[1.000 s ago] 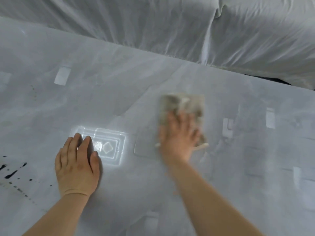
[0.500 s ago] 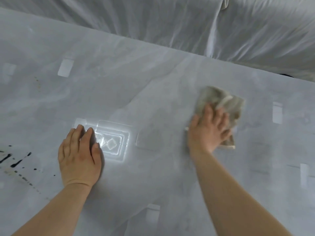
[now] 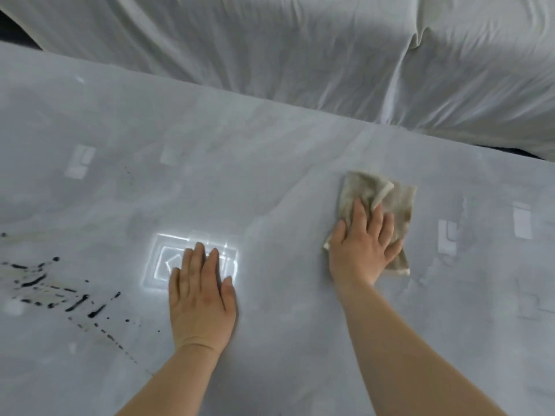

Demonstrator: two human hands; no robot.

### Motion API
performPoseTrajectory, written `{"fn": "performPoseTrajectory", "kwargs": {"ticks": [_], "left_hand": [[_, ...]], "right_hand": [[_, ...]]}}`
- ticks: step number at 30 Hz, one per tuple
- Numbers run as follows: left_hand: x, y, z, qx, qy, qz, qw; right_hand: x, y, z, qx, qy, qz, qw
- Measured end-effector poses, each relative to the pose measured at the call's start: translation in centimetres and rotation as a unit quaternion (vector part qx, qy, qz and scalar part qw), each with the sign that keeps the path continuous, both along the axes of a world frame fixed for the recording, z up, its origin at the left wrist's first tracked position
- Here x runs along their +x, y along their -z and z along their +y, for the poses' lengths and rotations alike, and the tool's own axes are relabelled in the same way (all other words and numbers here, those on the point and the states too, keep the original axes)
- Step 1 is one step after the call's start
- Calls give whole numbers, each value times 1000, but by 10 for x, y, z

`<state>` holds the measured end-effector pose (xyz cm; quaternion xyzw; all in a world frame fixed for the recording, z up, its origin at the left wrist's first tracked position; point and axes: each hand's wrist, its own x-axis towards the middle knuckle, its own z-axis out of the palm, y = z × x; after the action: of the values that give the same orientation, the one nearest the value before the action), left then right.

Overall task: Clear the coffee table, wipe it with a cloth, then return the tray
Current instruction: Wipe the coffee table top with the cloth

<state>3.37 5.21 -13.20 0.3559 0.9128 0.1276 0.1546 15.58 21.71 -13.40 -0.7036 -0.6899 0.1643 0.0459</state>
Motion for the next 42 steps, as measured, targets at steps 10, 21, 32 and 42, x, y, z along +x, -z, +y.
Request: {"fn": "performPoseTrajectory", "kwargs": {"ticks": [10, 21, 32, 42], "left_hand": [[-152, -32, -15, 91, 54, -43, 993], [-360, -4, -30, -28, 4, 34, 999], [-362, -3, -30, -19, 16, 35, 999], [-363, -4, -28, -23, 11, 28, 999]], "right_hand": [[-113, -13, -54, 77, -302, -34, 949], [-218, 1, -4, -7, 35, -9, 999], [-251, -5, 35, 16, 54, -14, 998], [-409, 2, -60, 4, -417, 83, 905]]}}
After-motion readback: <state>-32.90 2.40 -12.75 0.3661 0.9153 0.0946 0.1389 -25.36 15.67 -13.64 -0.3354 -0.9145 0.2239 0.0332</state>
